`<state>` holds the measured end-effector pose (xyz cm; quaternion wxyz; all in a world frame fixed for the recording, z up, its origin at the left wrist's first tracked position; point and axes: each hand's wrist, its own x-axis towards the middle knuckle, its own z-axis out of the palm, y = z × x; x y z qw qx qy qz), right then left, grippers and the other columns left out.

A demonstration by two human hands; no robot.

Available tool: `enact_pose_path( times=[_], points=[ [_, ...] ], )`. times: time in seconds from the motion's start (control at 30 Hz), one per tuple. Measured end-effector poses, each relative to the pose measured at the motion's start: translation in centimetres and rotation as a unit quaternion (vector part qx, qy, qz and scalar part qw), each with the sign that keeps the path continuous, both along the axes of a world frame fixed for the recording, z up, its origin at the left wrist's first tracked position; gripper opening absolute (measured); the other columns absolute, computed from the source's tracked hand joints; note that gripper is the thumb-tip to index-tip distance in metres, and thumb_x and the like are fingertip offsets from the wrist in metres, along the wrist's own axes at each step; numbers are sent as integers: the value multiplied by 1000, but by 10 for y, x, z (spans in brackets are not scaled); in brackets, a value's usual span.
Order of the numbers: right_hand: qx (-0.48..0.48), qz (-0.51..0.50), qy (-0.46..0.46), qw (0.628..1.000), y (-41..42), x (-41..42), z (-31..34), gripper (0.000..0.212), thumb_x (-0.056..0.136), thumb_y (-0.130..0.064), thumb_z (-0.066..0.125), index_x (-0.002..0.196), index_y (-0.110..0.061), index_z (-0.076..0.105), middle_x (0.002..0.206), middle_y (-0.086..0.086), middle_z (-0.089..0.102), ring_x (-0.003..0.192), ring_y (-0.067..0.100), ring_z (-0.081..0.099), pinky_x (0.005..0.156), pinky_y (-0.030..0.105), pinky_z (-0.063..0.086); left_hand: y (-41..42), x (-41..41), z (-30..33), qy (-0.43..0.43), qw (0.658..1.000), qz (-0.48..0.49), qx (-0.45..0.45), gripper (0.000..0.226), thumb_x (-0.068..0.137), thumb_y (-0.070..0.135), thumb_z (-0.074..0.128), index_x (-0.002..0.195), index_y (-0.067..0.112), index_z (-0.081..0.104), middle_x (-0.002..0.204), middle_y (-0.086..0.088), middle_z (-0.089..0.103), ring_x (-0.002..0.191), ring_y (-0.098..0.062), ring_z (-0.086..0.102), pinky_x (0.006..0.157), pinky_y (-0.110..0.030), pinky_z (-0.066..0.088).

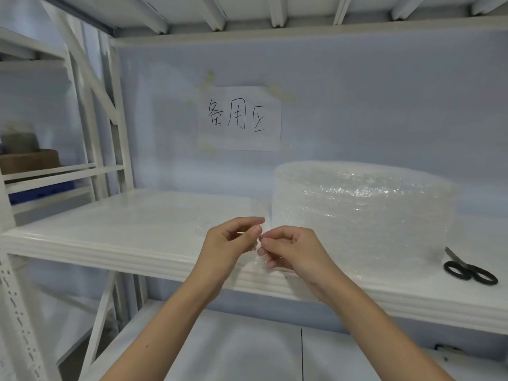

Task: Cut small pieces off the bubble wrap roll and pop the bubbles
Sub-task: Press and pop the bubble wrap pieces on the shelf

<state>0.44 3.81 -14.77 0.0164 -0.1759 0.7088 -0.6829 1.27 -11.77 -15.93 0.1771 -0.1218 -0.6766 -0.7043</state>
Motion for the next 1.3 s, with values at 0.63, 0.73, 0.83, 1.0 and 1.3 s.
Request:
enact_pose_path(
  times=[0.63,0.73,0.83,1.0,1.3],
  points=[
    [-91,76,-92,989,-10,-12,-4,25,92,-23,63,97,1,69,85,20,66,66,27,64,64,34,60,-13,-8,-4,19,999,11,-32,37,87,-7,54,95,18,80,100,4,78,93,-8,70,79,-15,53],
    [-73,81,-74,991,-9,-12,-5,20,89,-16,67,97,3,70,84,14,69,69,24,63,66,32,59,-13,-6,-3,14,999,11,-36,33,89,-4,57,96,19,79,99,6,78,97,-9,71,84,-16,53],
    [-69,74,-64,993,-9,-13,-6,11,87,-10,68,93,-1,70,79,11,68,67,20,63,66,28,58,-14,-7,-3,11,999,11,-42,34,88,-3,57,95,22,80,97,6,78,94,-9,71,87,-20,54],
    [-68,61,-64,994,-11,-13,-8,8,84,-6,71,92,-5,68,74,7,68,63,15,62,62,23,55,-14,-6,-4,-7,1000,-23,-1,39,90,-6,49,93,18,79,83,3,77,78,-5,68,79,-18,52],
    [-68,36,-39,996,-11,-13,-8,8,85,-2,69,92,-3,67,70,7,67,60,16,60,59,24,54,-15,-10,-6,-19,1000,-10,5,15,90,10,67,102,13,75,88,-5,71,77,-11,66,73,-18,54]
  ],
)
